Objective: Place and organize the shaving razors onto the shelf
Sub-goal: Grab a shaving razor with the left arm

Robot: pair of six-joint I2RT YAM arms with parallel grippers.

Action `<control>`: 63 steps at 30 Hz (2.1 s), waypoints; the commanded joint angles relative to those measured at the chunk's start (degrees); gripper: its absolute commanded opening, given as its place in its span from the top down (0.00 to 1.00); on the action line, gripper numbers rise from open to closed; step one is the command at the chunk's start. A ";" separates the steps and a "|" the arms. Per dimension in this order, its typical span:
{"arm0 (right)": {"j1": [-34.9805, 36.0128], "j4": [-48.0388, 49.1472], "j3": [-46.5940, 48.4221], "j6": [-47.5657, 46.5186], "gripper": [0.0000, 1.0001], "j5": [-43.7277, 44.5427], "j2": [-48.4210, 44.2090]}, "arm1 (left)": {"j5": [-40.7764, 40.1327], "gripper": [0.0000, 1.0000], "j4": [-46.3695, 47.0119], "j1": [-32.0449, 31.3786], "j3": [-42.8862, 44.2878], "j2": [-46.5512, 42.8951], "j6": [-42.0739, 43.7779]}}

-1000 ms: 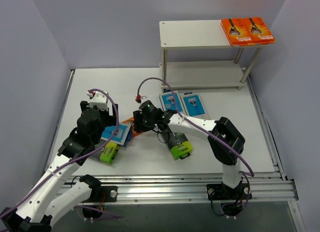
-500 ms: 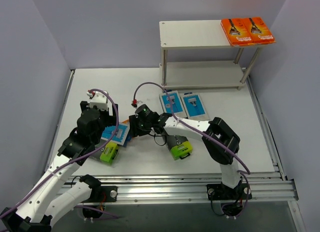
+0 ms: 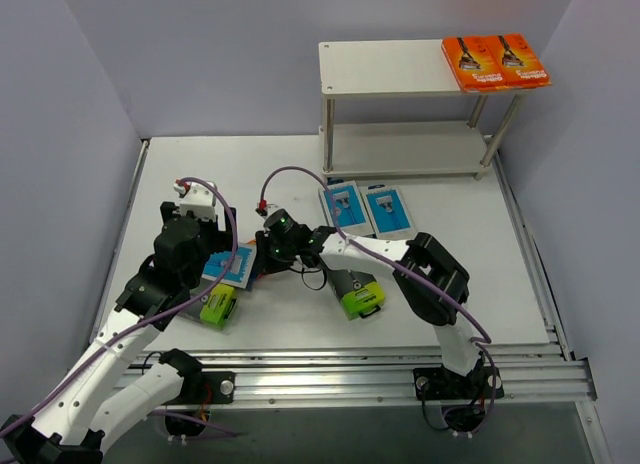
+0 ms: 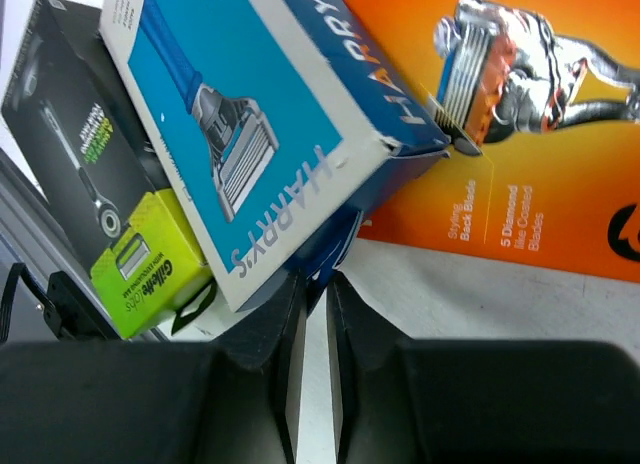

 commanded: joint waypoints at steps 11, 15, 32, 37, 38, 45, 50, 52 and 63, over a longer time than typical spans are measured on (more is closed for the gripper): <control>-3.98 1.64 8.84 1.47 1.00 -1.14 2.58 | 0.11 0.06 1.05 0.27 0.29 -1.18 -0.78; -7.75 1.03 14.72 0.77 1.00 -1.14 5.39 | 0.11 0.06 1.14 0.27 0.29 -1.09 -0.78; -9.78 -6.79 36.63 -1.07 0.52 0.00 18.75 | 1.16 0.06 1.23 0.18 0.29 -0.65 -1.04; -10.04 -6.71 33.64 -1.69 0.46 1.50 15.25 | 1.69 0.06 1.23 0.18 0.29 -0.30 -1.31; -10.05 -6.62 32.94 -1.69 0.46 1.59 14.71 | 1.69 0.06 1.23 0.18 0.29 -0.30 -1.31; -10.05 -2.93 20.56 -2.13 0.46 2.73 4.45 | 3.36 0.06 0.00 0.36 1.34 1.98 -2.45; -10.05 -0.91 7.99 -2.66 0.46 5.97 -3.56 | 4.77 0.06 -1.67 0.88 2.31 5.14 -4.90; -10.05 -0.30 4.65 -2.57 0.46 7.03 -7.43 | 5.91 0.06 -3.07 1.24 3.10 6.46 -7.01; -12.32 0.41 -13.01 -5.29 0.43 8.79 -23.42 | 38.77 0.01 -4.14 23.29 2.49 17.80 -25.55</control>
